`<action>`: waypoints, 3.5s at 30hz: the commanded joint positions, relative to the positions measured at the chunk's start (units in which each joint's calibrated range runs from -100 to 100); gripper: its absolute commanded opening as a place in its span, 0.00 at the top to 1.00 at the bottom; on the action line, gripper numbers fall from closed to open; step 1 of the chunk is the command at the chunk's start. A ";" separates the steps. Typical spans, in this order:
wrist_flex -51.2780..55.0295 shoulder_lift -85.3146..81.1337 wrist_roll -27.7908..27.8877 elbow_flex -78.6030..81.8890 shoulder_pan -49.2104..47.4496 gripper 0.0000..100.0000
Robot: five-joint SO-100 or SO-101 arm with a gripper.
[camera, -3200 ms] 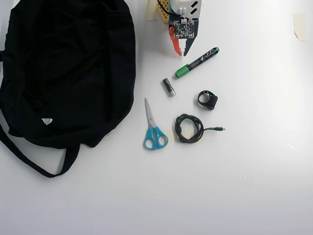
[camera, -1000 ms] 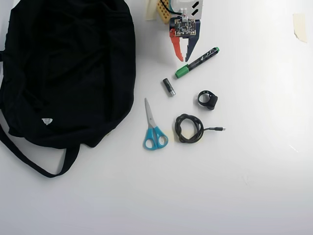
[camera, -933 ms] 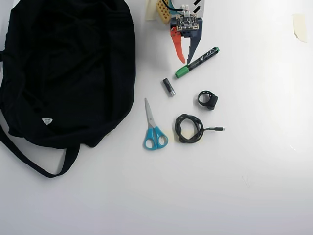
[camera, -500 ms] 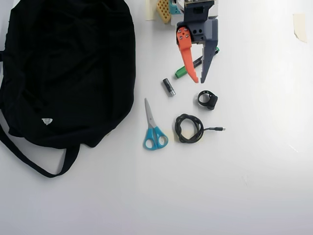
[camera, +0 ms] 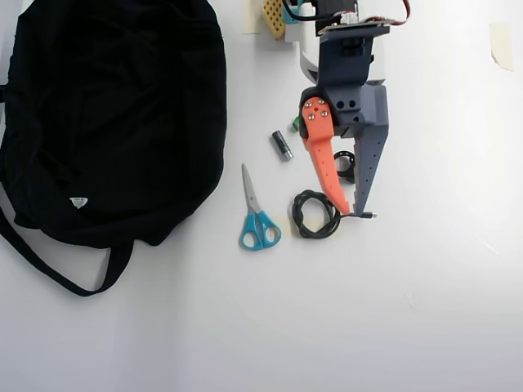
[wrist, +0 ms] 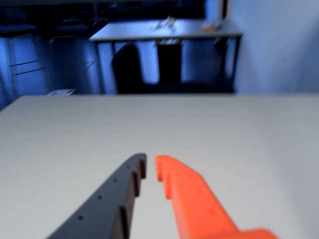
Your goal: Put the green marker into the black bag
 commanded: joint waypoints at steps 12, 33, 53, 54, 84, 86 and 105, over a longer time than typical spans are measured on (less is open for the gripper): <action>-0.36 3.36 1.75 -6.64 0.45 0.98; 27.12 -10.83 1.59 -0.62 -0.14 0.98; 59.42 -12.57 -16.13 9.89 3.15 0.98; 60.54 -12.57 -16.50 9.89 3.07 0.98; 72.25 -36.47 -39.26 37.48 -15.33 0.89; 72.25 -36.47 -40.10 37.66 -16.52 0.84; 56.41 -35.72 -39.99 49.79 -21.09 0.68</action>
